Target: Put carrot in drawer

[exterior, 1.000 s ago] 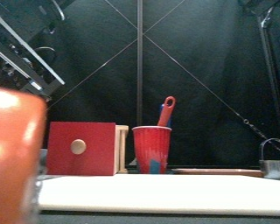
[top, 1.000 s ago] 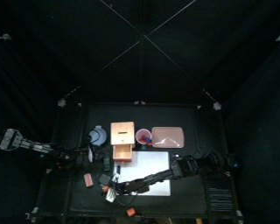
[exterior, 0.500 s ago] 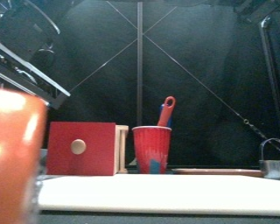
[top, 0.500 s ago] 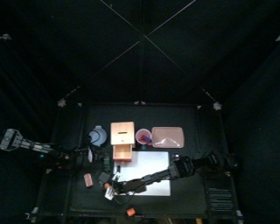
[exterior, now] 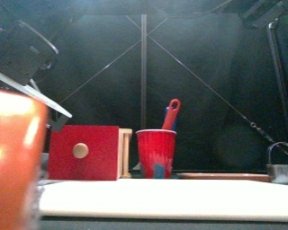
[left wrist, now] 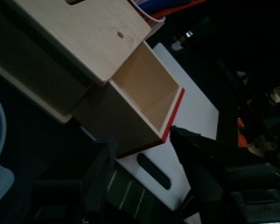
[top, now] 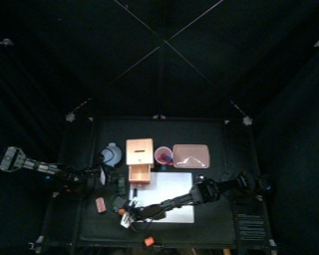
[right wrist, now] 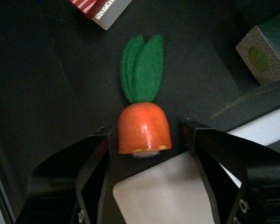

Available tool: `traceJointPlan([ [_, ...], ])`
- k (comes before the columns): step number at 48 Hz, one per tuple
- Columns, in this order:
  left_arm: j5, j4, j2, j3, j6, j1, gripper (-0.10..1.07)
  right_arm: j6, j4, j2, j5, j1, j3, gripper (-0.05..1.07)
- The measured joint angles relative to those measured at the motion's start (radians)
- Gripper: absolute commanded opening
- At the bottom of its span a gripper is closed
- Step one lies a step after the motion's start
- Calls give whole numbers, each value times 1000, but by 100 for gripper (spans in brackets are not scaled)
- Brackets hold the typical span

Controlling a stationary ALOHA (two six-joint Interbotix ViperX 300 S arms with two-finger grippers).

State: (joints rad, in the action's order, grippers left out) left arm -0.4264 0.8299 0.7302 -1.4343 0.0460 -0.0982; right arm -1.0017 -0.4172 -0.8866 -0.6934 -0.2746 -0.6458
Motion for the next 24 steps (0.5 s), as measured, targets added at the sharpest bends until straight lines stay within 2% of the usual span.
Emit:
traceJointPlan([
  [12,0,0,0,0,0,2,87,0,-2,0,-6,3,0,66],
  [24,2,2,0,0,-2,2,88,0,-66,23,-25,2,3,64],
])
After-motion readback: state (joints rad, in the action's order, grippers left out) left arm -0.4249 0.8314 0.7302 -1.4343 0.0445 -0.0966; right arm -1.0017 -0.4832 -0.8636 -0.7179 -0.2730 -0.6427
